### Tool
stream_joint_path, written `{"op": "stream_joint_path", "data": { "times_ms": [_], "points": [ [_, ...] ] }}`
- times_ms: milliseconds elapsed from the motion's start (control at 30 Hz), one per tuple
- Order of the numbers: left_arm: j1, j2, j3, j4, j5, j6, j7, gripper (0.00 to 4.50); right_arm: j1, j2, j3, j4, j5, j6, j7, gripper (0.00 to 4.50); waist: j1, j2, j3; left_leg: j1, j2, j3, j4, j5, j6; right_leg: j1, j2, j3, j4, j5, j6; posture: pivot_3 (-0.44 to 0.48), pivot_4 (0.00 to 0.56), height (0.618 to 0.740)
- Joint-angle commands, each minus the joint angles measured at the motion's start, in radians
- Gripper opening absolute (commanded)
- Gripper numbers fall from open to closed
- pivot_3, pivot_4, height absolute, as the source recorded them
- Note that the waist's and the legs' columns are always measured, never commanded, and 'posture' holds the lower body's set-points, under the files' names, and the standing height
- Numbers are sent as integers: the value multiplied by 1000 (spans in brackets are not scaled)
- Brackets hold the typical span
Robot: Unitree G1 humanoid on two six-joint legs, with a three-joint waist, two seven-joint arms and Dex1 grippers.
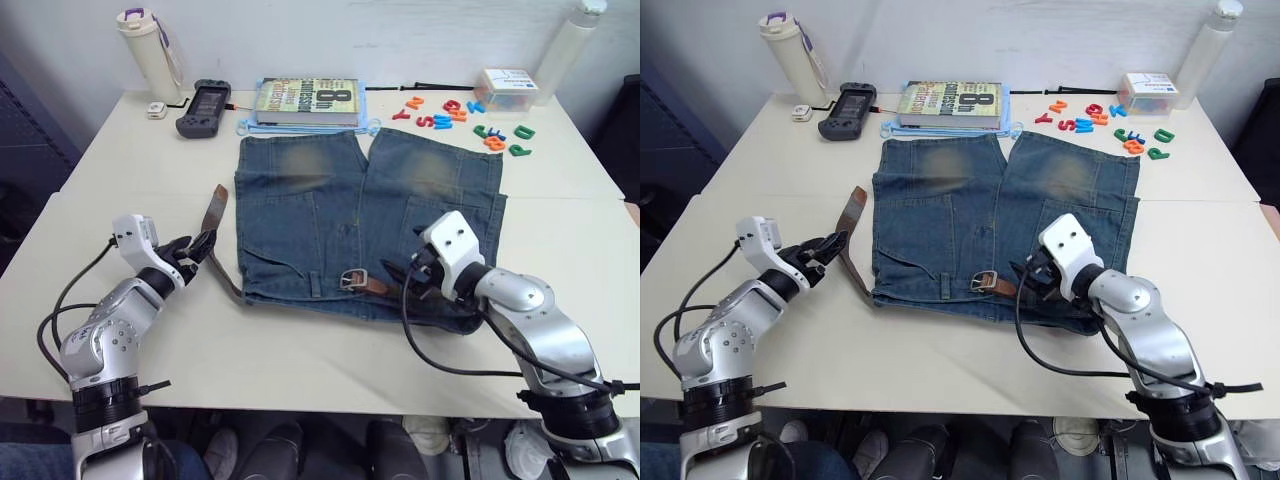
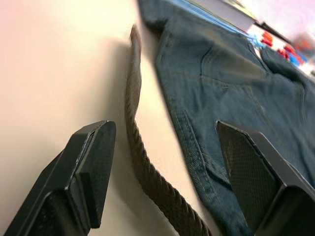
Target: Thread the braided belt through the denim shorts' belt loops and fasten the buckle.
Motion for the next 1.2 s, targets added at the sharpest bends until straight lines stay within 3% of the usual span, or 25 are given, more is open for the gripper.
{"op": "stream_joint_path", "data": {
  "times_ms": [33,233,500,767,900,1067,1100,1200],
  "points": [
    [-37,-5,32,34,-12,-2,26,3583,21,-5,-4,-89,12,-18,16,4462,-1,0,0,0,0,1,0,0,0,-1,0,1,0,0,0,0,150,740],
    [-128,-13,38,187,83,-95,125,3583,37,-1,11,-126,12,1,17,4462,2,-2,0,0,1,6,0,0,0,-4,1,7,2,1,0,0,150,740],
    [-234,59,-142,420,271,-236,-7,3583,42,3,7,-151,15,25,5,4462,10,-3,0,0,1,11,-1,-1,1,-7,1,10,2,2,0,0,150,740],
    [-308,67,-189,653,382,-323,-11,3583,43,8,3,-173,17,54,-10,4462,17,-2,0,1,2,13,-1,-1,1,-8,1,11,4,2,0,0,150,740],
    [-326,65,-179,699,391,-365,-31,2449,40,7,-4,-189,22,71,-16,4500,18,-2,-1,3,2,16,0,-1,1,-8,1,13,7,2,0,0,150,740],
    [-305,77,-164,644,375,-390,-85,288,40,9,-6,-201,21,86,-23,4500,24,-2,0,3,2,16,0,-1,2,-8,1,13,7,2,0,0,150,740],
    [-298,80,-162,621,373,-397,-95,60,41,9,-6,-203,21,89,-24,4500,23,-2,0,3,2,16,0,-1,2,-8,1,13,7,2,0,0,150,740],
    [-239,110,-182,468,406,-505,-135,60,46,7,-7,-208,19,97,-30,4500,15,-3,0,2,3,17,-1,-1,2,-10,1,14,7,2,0,0,150,740]
  ]
}}
